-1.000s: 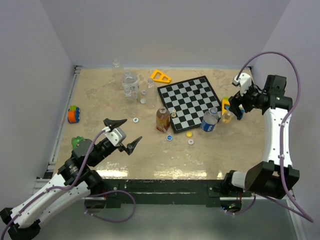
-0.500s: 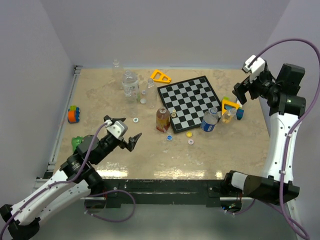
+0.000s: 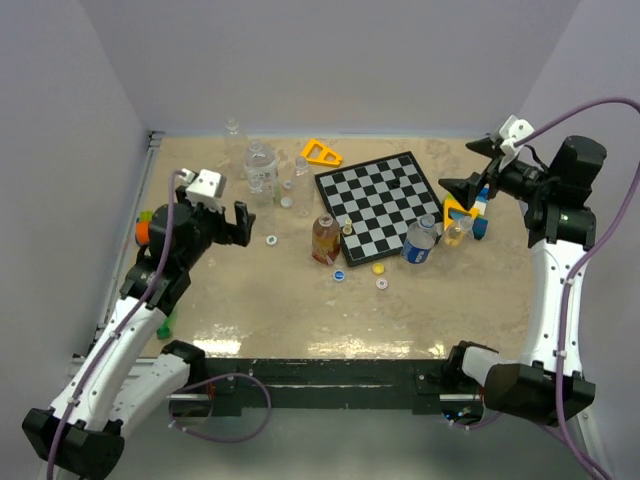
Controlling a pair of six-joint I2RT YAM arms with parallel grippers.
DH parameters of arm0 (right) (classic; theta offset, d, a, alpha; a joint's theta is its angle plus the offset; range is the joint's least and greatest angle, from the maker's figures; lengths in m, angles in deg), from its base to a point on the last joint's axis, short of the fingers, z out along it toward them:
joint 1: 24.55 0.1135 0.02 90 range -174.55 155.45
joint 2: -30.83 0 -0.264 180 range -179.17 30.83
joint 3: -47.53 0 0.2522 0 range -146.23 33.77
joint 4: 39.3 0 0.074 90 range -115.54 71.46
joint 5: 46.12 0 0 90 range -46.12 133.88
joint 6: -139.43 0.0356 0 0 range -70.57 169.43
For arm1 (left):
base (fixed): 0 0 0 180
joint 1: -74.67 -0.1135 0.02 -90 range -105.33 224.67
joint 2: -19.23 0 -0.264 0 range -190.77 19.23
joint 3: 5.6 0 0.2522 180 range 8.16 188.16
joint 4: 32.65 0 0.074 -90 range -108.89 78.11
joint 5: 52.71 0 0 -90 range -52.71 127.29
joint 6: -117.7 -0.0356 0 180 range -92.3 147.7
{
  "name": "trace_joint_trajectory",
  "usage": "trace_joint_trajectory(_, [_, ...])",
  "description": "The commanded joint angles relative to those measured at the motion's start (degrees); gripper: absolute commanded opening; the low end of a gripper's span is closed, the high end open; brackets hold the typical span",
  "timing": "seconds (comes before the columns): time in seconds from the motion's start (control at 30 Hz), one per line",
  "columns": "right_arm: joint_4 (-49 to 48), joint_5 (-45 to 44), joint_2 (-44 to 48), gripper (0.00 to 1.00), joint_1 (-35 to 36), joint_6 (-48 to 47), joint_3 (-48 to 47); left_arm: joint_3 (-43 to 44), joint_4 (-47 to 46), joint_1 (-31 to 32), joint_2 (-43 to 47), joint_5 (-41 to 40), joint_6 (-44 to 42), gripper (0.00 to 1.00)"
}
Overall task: Unscrew the bottle caps
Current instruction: Place the plastic bottle at the center of the board, then pick up the plastic bottle from the corner of the board.
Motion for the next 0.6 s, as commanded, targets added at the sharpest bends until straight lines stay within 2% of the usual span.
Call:
trace_joint_trajectory(0.0, [-4.3, 6.8, 0.2, 0.98, 0.0, -1.1, 4.8, 3.8, 4.6, -11.3, -4.8, 6.7, 3.1, 1.00])
trace_joint_trajectory(0.07, [-4.5, 7.1, 0.3, 0.98, -0.1, -2.3, 6.5, 3.7, 5.3, -15.7, -7.0, 3.9, 3.9, 1.00])
trace_joint_trajectory(0.17, [-5.1, 7.9, 0.5, 0.98, 0.0, -3.4, 8.3, 4.0, 5.5, -19.4, -9.8, -4.9, 4.6, 1.00])
trace_joint_trajectory(0.23, [-5.6, 8.5, 0.5, 0.98, 0.0, -3.7, 9.1, 4.8, 6.0, -21.7, -12.1, -6.8, 4.7, 0.99])
trace_joint_trajectory(0.3, [-5.6, 9.2, 0.2, 0.98, 0.0, -4.1, 9.4, 5.8, 7.6, -22.5, -14.1, -10.7, 7.0, 0.99])
trace_joint_trajectory(0.4, [-4.6, 10.0, -0.5, 0.98, 0.0, -5.1, 9.2, 6.5, 12.3, -22.5, -15.6, -17.4, 15.9, 1.00])
trace_joint_trajectory(0.5, [-2.8, 10.8, -1.3, 0.98, -0.1, -6.2, 8.6, 3.3, 15.2, -22.5, -14.2, -21.3, 23.5, 1.00])
trace_joint_trajectory(0.57, [-1.3, 10.9, -1.6, 0.98, 0.0, -7.2, 8.1, -0.7, 13.4, -22.4, -10.7, -24.1, 24.6, 1.00])
